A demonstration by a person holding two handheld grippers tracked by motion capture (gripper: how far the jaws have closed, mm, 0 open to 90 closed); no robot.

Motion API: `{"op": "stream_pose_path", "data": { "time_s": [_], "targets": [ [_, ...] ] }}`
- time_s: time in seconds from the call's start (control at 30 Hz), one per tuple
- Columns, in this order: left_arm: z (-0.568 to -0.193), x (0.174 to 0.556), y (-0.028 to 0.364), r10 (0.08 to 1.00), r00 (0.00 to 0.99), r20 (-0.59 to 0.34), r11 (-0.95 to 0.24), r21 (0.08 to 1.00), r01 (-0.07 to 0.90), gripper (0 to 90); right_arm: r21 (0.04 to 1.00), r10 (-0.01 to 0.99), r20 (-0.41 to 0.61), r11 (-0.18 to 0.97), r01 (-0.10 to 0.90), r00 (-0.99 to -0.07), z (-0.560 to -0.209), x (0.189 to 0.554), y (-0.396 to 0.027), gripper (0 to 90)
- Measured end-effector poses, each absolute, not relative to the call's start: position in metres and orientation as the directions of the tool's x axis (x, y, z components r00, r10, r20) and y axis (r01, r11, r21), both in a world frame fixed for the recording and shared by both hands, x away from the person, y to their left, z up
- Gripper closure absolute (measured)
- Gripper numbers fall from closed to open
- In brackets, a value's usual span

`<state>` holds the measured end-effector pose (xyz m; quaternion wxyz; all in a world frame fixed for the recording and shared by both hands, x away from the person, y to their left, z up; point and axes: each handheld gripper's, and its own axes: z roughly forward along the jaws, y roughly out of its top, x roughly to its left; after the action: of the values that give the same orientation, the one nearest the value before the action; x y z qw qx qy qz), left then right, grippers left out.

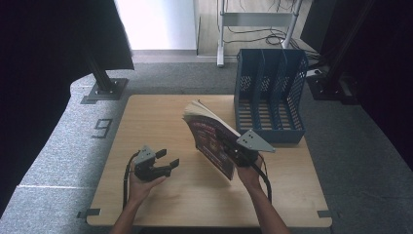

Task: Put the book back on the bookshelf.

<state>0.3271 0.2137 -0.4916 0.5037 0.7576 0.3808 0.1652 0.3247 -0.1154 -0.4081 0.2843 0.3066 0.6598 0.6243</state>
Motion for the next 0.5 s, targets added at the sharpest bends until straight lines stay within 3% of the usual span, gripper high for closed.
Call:
{"op": "stream_pose_path", "data": {
  "time_s": [0.5],
  "targets": [
    [-0.493,0.326,0.215,0.744,0.654,-0.136,-0.204,0.886,0.416,28.7,0.999,0.779,0.004,0.022,0.035,-0.626,-0.395,0.325,-0.126,81.4]
  ]
}}
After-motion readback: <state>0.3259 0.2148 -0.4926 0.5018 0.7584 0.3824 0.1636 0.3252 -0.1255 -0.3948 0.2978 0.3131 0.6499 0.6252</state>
